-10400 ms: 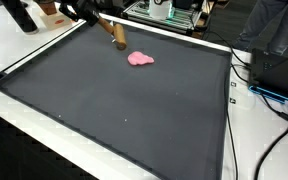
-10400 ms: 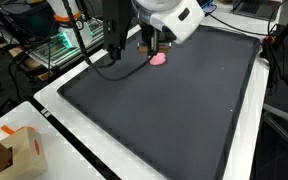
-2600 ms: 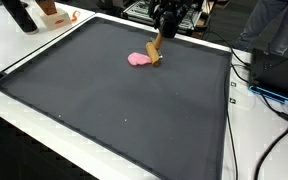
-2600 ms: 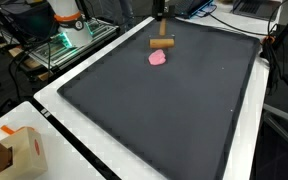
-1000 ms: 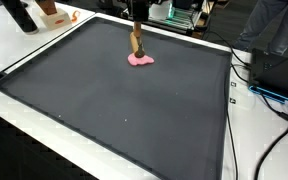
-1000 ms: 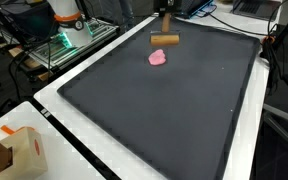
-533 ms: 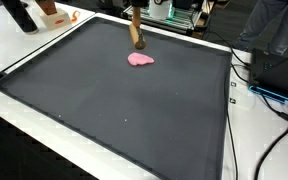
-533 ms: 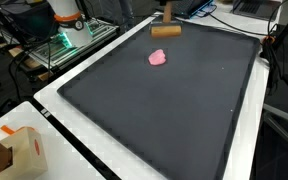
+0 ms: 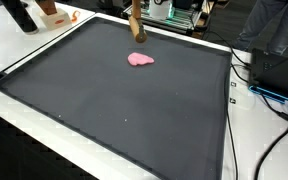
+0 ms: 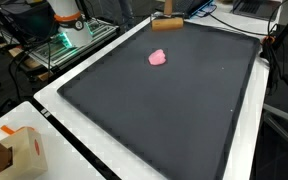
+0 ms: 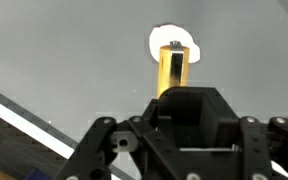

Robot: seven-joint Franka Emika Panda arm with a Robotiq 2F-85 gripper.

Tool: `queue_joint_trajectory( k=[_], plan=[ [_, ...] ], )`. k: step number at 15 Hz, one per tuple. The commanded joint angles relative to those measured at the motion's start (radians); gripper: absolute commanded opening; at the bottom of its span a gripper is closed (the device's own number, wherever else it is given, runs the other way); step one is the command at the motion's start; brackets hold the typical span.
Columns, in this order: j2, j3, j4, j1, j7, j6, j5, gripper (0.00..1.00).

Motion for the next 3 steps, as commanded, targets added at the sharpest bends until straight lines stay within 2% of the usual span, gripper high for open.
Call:
queue_joint_trajectory(
  k=[1,3],
  plan=[
    [0.0,0.0,0.002,0.0,0.001,-0.003,0.0,0.48],
    [0.0,0.0,0.002,0.0,0.0,-0.003,0.0,0.48]
  ],
)
